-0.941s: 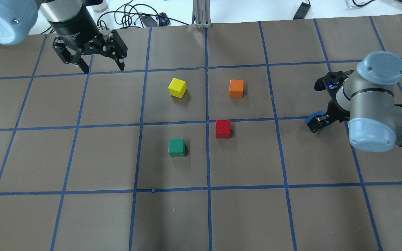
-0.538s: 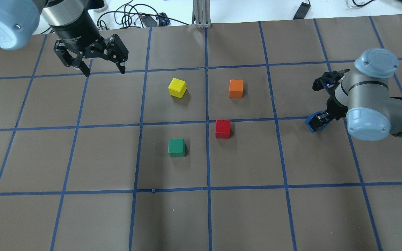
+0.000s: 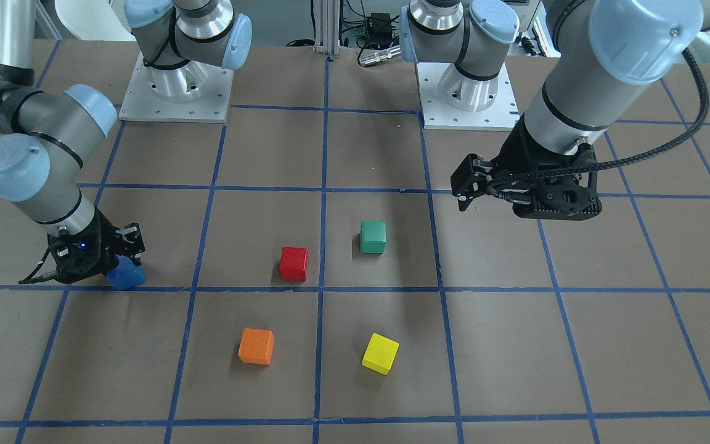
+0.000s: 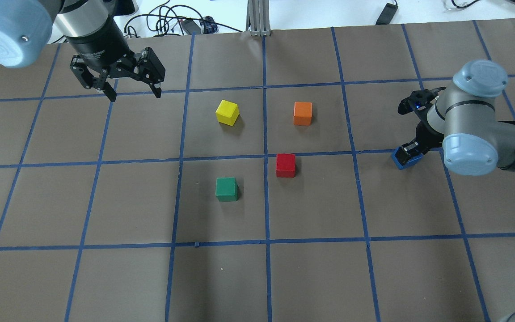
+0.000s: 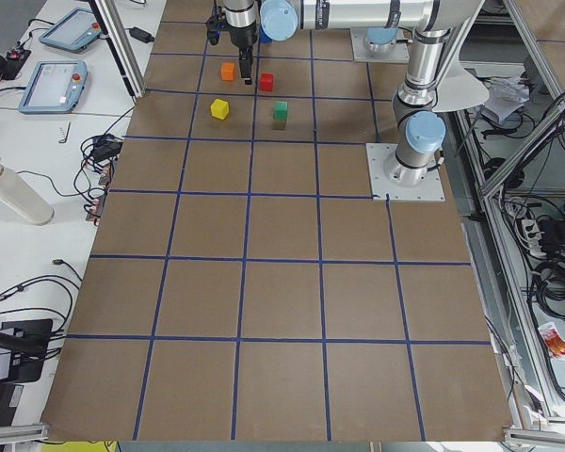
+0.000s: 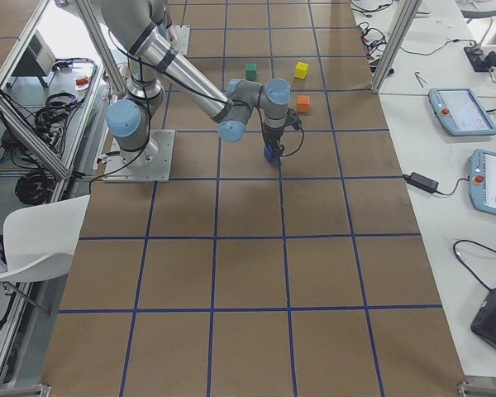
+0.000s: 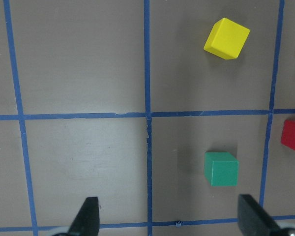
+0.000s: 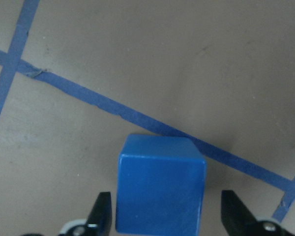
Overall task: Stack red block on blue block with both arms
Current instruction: 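Carry the blue cube with the right gripper above the red cube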
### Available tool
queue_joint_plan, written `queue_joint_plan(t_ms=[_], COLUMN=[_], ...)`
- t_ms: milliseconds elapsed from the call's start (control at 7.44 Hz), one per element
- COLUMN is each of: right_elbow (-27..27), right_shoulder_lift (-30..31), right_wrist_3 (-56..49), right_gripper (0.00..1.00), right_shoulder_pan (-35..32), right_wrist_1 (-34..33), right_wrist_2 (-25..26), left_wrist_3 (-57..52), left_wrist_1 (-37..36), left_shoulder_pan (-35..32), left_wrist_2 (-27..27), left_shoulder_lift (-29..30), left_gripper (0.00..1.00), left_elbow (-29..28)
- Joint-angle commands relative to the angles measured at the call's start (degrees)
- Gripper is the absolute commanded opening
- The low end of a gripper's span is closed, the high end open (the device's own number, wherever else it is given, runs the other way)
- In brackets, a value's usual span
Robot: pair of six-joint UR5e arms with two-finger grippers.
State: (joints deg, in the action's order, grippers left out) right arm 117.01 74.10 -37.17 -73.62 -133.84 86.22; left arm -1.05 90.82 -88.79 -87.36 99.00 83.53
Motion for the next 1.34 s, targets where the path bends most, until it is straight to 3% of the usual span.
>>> queue_joint_plan(t_ms=[0, 269, 538, 807, 1076, 1210], right_elbow=[-2.0, -4.0, -7.9, -11.7, -18.5, -18.9], right_shoulder_lift=[0.3, 1.1, 0.5, 0.8, -0.3, -1.3], right_wrist_3=[10.3, 17.0, 34.0, 45.0, 54.4, 57.2], right_gripper=[0.14, 0.11, 0.11, 0.11, 0.11, 0.11], right_shoulder_pan=[-0.9, -5.2, -18.0, -24.8, -30.2, -32.3], right_wrist_1=[1.0, 1.0, 0.9, 6.0, 15.4, 15.4], right_wrist_2=[-3.5, -2.6, -0.2, 0.0, 1.9, 2.2], left_wrist_3=[0.0, 0.0, 0.0, 0.0, 0.0, 0.0], left_wrist_1=[0.0, 0.0, -0.1, 0.0, 0.0, 0.0], left_shoulder_pan=[-0.1, -0.1, -0.1, -0.2, -0.2, -0.2], left_wrist_2=[0.0, 0.0, 0.0, 0.0, 0.0, 0.1], left_shoulder_lift=[0.0, 0.0, 0.0, 0.1, 0.1, 0.1], left_gripper=[1.0, 1.0, 1.0, 1.0, 1.0, 1.0], left_elbow=[0.1, 0.1, 0.1, 0.2, 0.2, 0.2])
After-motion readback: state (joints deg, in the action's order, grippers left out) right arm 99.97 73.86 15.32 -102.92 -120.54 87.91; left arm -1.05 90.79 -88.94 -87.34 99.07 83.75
